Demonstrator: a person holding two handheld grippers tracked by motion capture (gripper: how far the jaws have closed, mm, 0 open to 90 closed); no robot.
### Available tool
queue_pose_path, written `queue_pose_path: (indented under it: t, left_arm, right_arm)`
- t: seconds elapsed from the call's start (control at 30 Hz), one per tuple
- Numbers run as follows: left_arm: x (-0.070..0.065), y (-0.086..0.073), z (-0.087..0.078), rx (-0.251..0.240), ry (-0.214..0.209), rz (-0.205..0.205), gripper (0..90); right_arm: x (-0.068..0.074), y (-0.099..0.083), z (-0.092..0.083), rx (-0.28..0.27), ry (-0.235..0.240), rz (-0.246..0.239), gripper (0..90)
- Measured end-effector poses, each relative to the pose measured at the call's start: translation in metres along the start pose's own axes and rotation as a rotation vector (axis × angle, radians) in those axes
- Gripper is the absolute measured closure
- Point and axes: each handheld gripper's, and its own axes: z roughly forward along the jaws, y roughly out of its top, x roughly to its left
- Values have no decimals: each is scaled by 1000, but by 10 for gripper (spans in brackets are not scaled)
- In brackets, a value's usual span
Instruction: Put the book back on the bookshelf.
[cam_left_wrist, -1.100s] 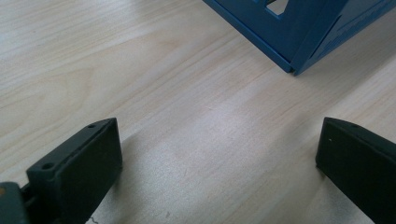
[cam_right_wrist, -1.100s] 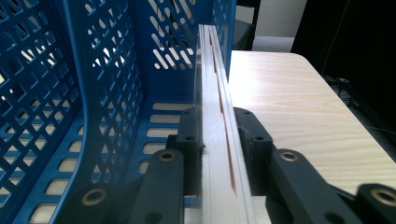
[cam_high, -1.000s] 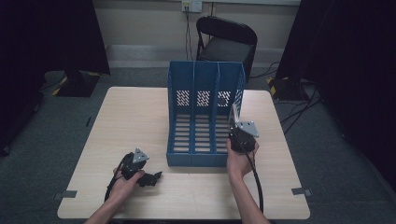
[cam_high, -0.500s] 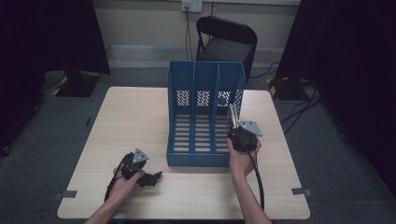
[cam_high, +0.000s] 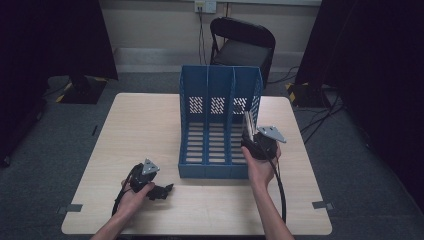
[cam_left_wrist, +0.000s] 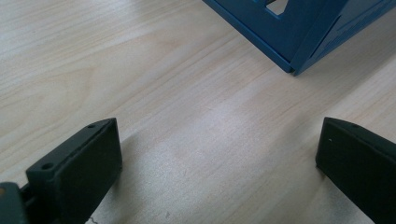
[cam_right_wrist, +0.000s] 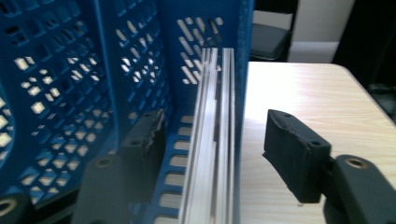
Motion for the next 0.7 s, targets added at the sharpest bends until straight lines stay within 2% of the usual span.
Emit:
queue_pose_path:
  t: [0.13, 0.2, 0.27, 0.33, 0.4, 0.47, 0.63, 0.7]
  left_arm:
    - [0, 0, 0, 0, 0, -2, 0]
    - [0, 0, 0, 0, 1, 0, 0]
    - [0, 0, 0, 0, -1, -2, 0]
    - [0, 0, 0, 0, -2, -2, 0]
    - [0, 0, 0, 1, -2, -1, 0]
    - [0, 0, 0, 1, -2, 1, 0]
    - [1, 0, 0, 2, -5, 4, 0]
    - [1, 0, 0, 1, -12, 9, 0]
  right_arm:
    - [-3, 3, -1, 1, 27, 0, 282]
    - [-5, 3, 0, 15, 58, 8, 232]
    - [-10, 3, 1, 20, 114, 19, 187]
    - [-13, 3, -1, 18, 131, 23, 149]
    - [-16, 2, -1, 30, 164, 30, 139]
    - [-18, 2, -2, 47, 162, 17, 139]
    - [-21, 2, -10, 37, 187, -9, 139]
    - [-21, 1, -13, 68, 209, -19, 139]
